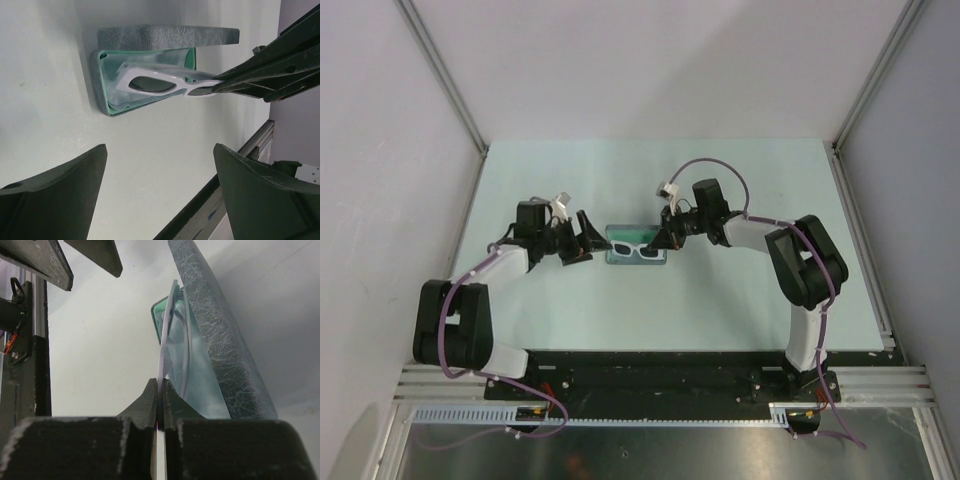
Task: Organize the sunglasses
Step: Place the sunglasses in the sunglasses case.
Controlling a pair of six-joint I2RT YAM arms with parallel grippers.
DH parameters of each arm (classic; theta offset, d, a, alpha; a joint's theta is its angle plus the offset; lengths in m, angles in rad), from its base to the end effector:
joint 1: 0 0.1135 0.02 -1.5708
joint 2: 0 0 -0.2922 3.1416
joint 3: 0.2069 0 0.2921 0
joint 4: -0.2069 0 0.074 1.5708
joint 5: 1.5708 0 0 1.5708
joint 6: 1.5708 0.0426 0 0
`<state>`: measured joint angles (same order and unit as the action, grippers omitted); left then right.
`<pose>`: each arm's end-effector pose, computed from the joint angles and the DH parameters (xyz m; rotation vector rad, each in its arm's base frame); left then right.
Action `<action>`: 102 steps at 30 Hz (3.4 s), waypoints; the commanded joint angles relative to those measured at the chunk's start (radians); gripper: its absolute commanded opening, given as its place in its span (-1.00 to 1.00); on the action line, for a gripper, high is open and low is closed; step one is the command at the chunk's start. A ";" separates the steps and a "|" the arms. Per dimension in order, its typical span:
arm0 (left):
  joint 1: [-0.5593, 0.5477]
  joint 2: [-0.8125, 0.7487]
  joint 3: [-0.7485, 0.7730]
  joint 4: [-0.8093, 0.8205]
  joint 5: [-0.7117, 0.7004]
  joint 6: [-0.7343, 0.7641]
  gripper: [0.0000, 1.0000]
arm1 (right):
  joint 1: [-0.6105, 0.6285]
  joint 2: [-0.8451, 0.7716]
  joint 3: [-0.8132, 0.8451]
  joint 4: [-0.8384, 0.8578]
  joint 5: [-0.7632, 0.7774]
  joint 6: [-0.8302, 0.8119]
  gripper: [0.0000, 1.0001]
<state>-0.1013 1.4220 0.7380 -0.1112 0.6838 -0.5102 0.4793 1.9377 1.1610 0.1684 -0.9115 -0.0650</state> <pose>0.3068 -0.0582 0.1919 -0.1444 2.3998 -1.1000 0.3863 0.2387 0.1715 -1.0747 1.8651 1.2243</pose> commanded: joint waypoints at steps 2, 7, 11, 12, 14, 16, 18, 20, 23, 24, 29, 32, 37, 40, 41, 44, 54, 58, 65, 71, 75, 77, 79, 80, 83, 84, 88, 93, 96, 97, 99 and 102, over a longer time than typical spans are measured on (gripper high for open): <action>-0.014 0.031 0.060 0.051 0.008 -0.021 0.85 | -0.001 0.040 0.039 0.054 -0.055 -0.006 -1.00; -0.017 0.041 0.063 0.057 0.007 -0.022 0.84 | -0.001 0.060 0.039 0.075 -0.063 0.002 -1.00; -0.017 0.046 0.060 0.062 0.008 -0.022 0.83 | -0.004 0.070 0.040 0.098 -0.066 0.004 -1.00; -0.017 0.046 0.060 0.061 0.010 -0.024 0.84 | -0.005 0.073 0.039 0.102 -0.066 0.002 -1.00; -0.020 0.051 0.060 0.061 0.010 -0.024 0.83 | -0.007 0.078 0.040 0.095 -0.066 -0.002 -1.00; -0.024 0.051 0.058 0.064 0.008 -0.024 0.83 | -0.008 0.084 0.042 0.088 -0.064 -0.012 -1.00; -0.028 0.054 0.058 0.062 0.005 -0.024 0.82 | -0.007 0.087 0.043 0.071 -0.066 -0.034 -1.00; -0.032 0.055 0.058 0.064 0.003 -0.024 0.82 | -0.004 0.089 0.043 0.054 -0.058 -0.055 -1.00; -0.037 0.061 0.060 0.064 0.005 -0.027 0.81 | -0.005 0.092 0.043 0.052 -0.053 -0.065 -1.00; -0.038 0.063 0.060 0.064 0.003 -0.025 0.81 | -0.005 0.095 0.043 0.054 -0.050 -0.065 -1.00; -0.046 0.061 0.061 0.064 0.005 -0.028 0.80 | -0.007 0.104 0.049 0.025 -0.033 -0.099 -0.92; -0.049 0.058 0.061 0.064 0.003 -0.028 0.80 | -0.008 0.106 0.051 0.003 -0.021 -0.116 -0.81; -0.055 0.066 0.063 0.067 -0.015 -0.033 0.79 | -0.010 0.107 0.051 -0.018 0.002 -0.142 -0.69; -0.060 0.072 0.070 0.065 -0.023 -0.034 0.78 | -0.008 0.104 0.051 -0.021 0.029 -0.153 -0.63; -0.060 0.077 0.073 0.065 -0.024 -0.034 0.78 | -0.008 0.103 0.051 -0.023 0.042 -0.157 -0.62; -0.064 0.081 0.083 0.067 -0.027 -0.036 0.76 | -0.008 0.093 0.051 -0.026 0.071 -0.168 -0.60; -0.074 0.101 0.095 0.067 -0.039 -0.036 0.75 | -0.002 0.064 0.051 -0.044 0.108 -0.173 -0.41; -0.072 0.101 0.100 0.068 -0.046 -0.034 0.75 | 0.005 0.037 0.051 -0.072 0.137 -0.190 -0.33; -0.072 0.100 0.098 0.068 -0.052 -0.031 0.74 | 0.036 -0.006 0.051 -0.090 0.195 -0.209 -0.14; -0.072 0.089 0.090 0.068 -0.055 -0.030 0.74 | 0.053 -0.029 0.051 -0.112 0.263 -0.226 0.16; -0.072 0.084 0.086 0.067 -0.059 -0.031 0.74 | 0.054 -0.037 0.051 -0.116 0.301 -0.223 0.17; -0.074 0.078 0.084 0.068 -0.063 -0.033 0.74 | 0.056 -0.039 0.051 -0.118 0.312 -0.222 0.18; -0.072 0.074 0.084 0.067 -0.064 -0.033 0.74 | 0.058 -0.046 0.051 -0.124 0.316 -0.220 0.18; -0.074 0.072 0.084 0.065 -0.069 -0.033 0.74 | 0.058 -0.046 0.051 -0.125 0.316 -0.219 0.19; -0.074 0.071 0.084 0.067 -0.072 -0.037 0.73 | 0.061 -0.049 0.051 -0.125 0.326 -0.210 0.46; -0.072 0.071 0.086 0.067 -0.073 -0.037 0.74 | 0.061 -0.048 0.051 -0.127 0.330 -0.208 0.47; -0.074 0.071 0.084 0.068 -0.079 -0.042 0.73 | 0.061 -0.046 0.049 -0.124 0.347 -0.193 0.47; -0.075 0.064 0.087 0.067 -0.089 -0.048 0.72 | 0.062 -0.051 0.049 -0.095 0.376 -0.144 0.47; -0.075 0.063 0.093 0.067 -0.092 -0.056 0.72 | 0.062 -0.052 0.049 -0.083 0.381 -0.107 0.47; -0.077 0.064 0.095 0.068 -0.095 -0.059 0.72 | 0.067 -0.054 0.049 -0.081 0.388 -0.098 0.47; -0.075 0.071 0.101 0.067 -0.098 -0.062 0.72 | 0.071 -0.057 0.051 -0.072 0.414 -0.069 0.47; -0.078 0.077 0.113 0.067 -0.104 -0.071 0.71 | 0.081 -0.062 0.048 -0.061 0.483 -0.035 0.47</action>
<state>-0.1680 1.5185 0.7982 -0.0689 0.5968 -0.5594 0.5514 1.9259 1.1877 0.0597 -0.5404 -0.1635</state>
